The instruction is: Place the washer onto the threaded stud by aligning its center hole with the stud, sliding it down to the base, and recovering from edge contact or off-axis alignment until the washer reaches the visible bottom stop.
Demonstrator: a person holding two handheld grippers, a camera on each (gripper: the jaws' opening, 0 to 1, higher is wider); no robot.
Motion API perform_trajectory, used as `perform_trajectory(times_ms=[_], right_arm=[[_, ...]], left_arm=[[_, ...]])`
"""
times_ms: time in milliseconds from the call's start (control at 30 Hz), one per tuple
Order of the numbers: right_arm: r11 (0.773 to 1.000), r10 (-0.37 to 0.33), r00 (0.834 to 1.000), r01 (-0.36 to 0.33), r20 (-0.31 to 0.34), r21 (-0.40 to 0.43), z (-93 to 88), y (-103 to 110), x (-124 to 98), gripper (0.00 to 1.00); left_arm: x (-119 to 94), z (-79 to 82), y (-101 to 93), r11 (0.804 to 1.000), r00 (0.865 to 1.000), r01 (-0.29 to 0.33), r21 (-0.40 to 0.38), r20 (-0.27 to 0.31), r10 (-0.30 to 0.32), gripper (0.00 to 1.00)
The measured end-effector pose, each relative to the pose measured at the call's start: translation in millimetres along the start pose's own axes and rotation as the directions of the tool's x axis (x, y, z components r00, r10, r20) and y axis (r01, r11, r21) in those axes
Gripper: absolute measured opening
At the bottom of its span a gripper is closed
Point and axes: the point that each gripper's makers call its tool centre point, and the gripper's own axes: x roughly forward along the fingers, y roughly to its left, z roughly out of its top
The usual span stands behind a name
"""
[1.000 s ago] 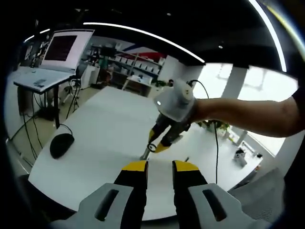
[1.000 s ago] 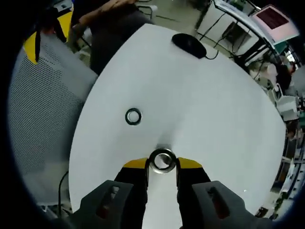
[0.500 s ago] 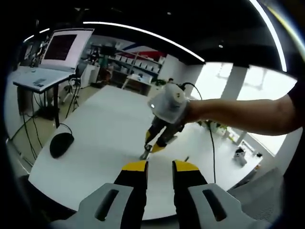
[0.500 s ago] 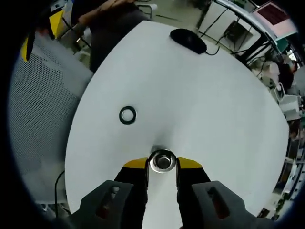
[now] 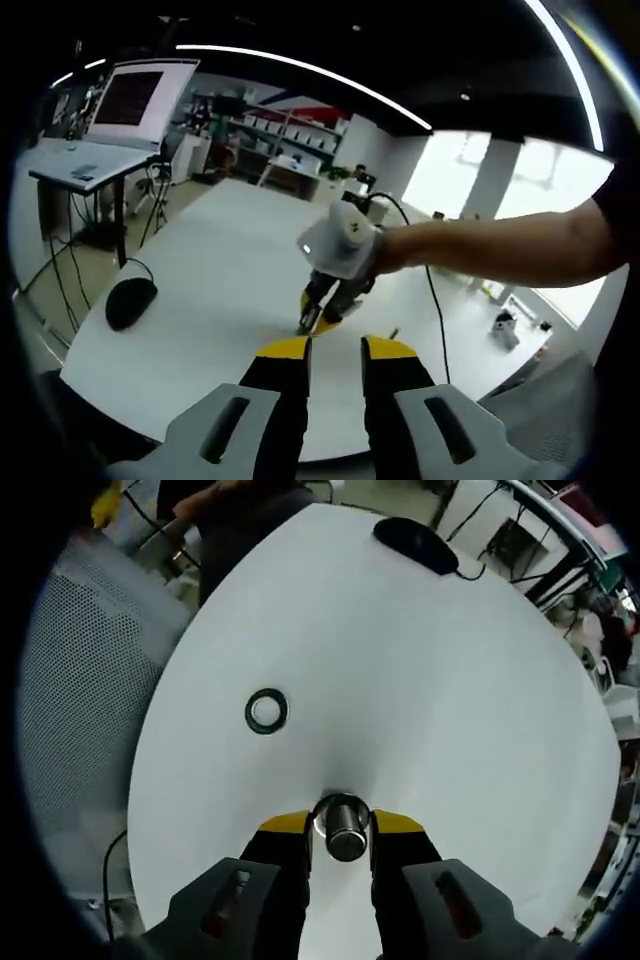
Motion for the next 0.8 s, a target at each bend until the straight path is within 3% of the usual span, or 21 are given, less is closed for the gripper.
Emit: perform_trajectory(times_ms=[367,467,700,800], right_arm=[[1.0,0.011,1.0,-0.011,-0.016,-0.023,-2.7,1,9,0.22],[0.999,0.025,0.999,-0.024,-0.029,0.031,-5.8,2,10,0.23],[0.998,-0.016,0.999,0.014,0.031,0.059,8.4,-4,1,0.3],[0.998,-0.045,0.996,0.041,0.075,0.051,22.6,-7,-9,0.3]], left_arm=[[0,1.0,0.9,1.0,1.0,-0.003,-0.002,0.005,0.003,0.16],[1,1.0,1.3,1.0,1.0,-0.003,-0.004,0.004,0.003,0.16],[1,1.4,2.1,1.0,1.0,-0.006,-0.008,0.005,0.006,0.16],[1,1.1,2.0,1.0,1.0,-0.004,-0.008,0.003,0.004,0.16]])
